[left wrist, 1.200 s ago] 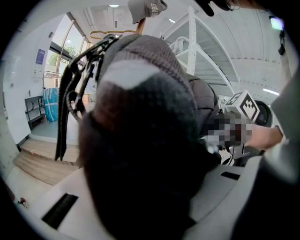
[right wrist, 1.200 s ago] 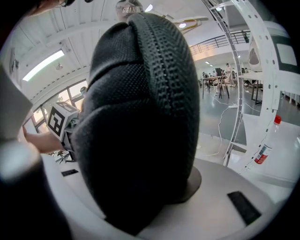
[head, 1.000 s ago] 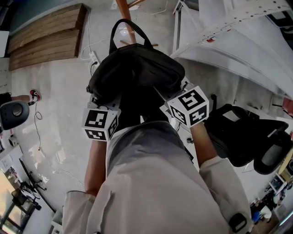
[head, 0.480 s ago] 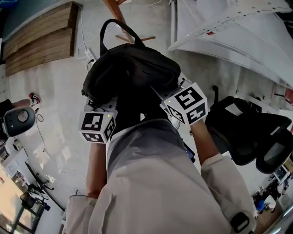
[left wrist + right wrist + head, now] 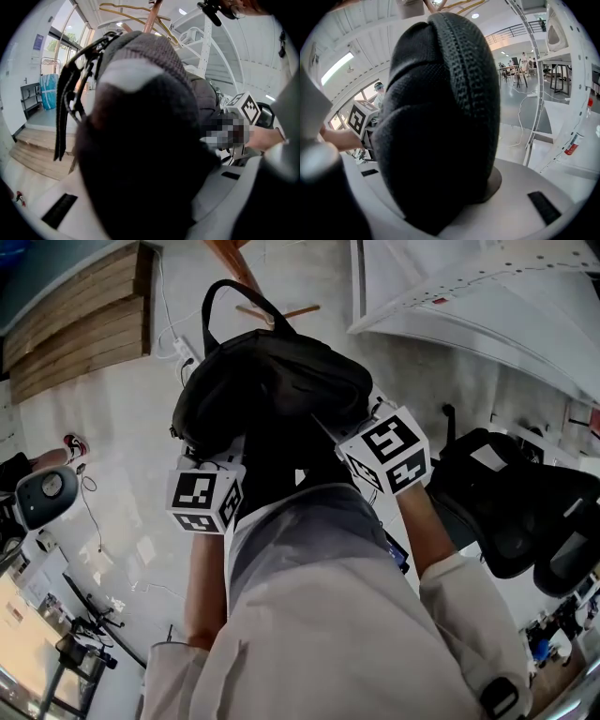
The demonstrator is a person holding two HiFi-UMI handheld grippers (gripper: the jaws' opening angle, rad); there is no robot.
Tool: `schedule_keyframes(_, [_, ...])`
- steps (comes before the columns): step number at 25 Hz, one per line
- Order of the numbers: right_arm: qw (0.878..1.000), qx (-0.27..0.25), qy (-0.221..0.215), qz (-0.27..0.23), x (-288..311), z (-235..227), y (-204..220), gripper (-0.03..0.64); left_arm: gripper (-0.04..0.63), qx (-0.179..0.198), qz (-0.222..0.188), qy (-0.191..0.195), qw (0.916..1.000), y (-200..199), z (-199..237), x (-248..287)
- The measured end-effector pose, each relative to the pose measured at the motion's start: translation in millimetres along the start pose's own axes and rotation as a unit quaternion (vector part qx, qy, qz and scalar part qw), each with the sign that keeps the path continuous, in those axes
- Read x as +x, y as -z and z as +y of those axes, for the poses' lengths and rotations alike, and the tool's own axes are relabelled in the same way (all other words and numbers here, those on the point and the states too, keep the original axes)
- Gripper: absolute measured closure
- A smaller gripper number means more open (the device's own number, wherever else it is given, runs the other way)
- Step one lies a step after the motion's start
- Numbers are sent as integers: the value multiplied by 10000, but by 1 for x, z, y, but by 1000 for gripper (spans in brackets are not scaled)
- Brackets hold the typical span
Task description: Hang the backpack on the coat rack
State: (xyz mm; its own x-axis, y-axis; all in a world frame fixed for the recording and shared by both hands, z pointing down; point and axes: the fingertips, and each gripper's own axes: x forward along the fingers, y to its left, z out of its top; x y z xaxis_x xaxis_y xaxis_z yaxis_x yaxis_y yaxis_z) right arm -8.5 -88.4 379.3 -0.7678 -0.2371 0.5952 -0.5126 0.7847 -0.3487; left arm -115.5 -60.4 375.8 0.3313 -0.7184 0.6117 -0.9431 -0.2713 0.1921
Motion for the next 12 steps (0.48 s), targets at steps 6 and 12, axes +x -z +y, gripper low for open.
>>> schedule_keyframes(6, [9998, 113, 115, 69, 10, -7, 1, 466, 484, -19, 79, 157, 9998, 3, 9, 12])
schedule_keyframes(12, [9994, 282, 193, 93, 21, -15, 4, 466, 482, 17, 198, 262, 9995, 5, 18, 24])
